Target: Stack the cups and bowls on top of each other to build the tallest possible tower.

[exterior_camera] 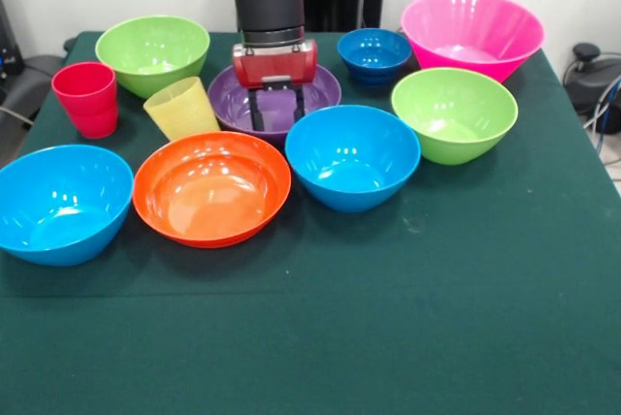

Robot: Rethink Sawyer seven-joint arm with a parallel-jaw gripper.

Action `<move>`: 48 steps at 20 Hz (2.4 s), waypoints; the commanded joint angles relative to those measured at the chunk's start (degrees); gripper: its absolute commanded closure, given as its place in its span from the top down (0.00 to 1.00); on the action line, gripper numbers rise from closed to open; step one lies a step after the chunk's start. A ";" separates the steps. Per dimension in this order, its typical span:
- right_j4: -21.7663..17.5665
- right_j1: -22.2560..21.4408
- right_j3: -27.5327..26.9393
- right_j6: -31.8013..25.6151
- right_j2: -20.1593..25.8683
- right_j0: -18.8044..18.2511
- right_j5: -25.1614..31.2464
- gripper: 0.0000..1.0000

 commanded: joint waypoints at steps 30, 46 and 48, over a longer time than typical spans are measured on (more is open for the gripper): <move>6.62 0.50 -6.64 10.28 9.96 3.09 -2.38 1.00; 9.53 0.80 -9.28 10.53 11.13 4.84 -1.22 1.00; 9.76 0.90 -9.46 10.42 11.41 4.83 -1.19 1.00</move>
